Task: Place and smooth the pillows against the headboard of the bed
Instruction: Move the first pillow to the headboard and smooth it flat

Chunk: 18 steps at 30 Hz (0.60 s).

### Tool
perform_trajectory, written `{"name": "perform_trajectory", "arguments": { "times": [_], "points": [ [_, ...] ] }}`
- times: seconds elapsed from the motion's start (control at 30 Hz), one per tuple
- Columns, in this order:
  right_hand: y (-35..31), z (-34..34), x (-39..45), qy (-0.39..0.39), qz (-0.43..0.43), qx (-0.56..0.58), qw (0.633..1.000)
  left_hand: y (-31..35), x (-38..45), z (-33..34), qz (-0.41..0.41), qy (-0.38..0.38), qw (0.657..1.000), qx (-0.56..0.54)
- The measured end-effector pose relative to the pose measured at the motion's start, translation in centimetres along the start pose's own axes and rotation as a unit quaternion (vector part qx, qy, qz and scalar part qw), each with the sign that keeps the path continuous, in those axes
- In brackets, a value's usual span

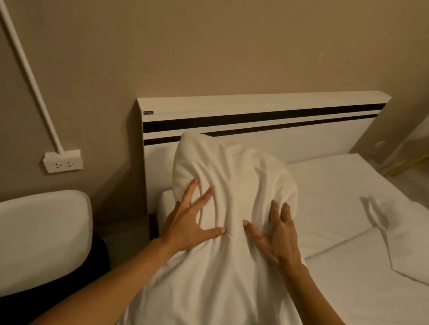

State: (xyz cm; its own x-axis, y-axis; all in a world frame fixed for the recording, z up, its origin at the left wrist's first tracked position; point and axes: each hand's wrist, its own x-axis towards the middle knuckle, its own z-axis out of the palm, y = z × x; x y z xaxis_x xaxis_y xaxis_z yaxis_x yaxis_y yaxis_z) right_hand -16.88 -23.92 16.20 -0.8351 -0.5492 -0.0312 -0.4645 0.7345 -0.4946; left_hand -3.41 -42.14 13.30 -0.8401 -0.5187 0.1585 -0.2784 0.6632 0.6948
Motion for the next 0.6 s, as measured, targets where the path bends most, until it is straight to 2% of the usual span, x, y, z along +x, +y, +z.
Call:
{"name": "perform_trajectory", "arguments": {
  "times": [0.23, 0.6],
  "points": [
    [3.0, 3.1, 8.0, -0.068, 0.044, -0.01, 0.997, -3.8, 7.5, 4.0, -0.02, -0.068, 0.997, 0.004],
    [6.1, 6.5, 17.8, -0.06, 0.123, -0.019, 0.99, -8.1, 19.0, 8.9, -0.009, -0.16, 0.987, -0.006]
  ]
}}
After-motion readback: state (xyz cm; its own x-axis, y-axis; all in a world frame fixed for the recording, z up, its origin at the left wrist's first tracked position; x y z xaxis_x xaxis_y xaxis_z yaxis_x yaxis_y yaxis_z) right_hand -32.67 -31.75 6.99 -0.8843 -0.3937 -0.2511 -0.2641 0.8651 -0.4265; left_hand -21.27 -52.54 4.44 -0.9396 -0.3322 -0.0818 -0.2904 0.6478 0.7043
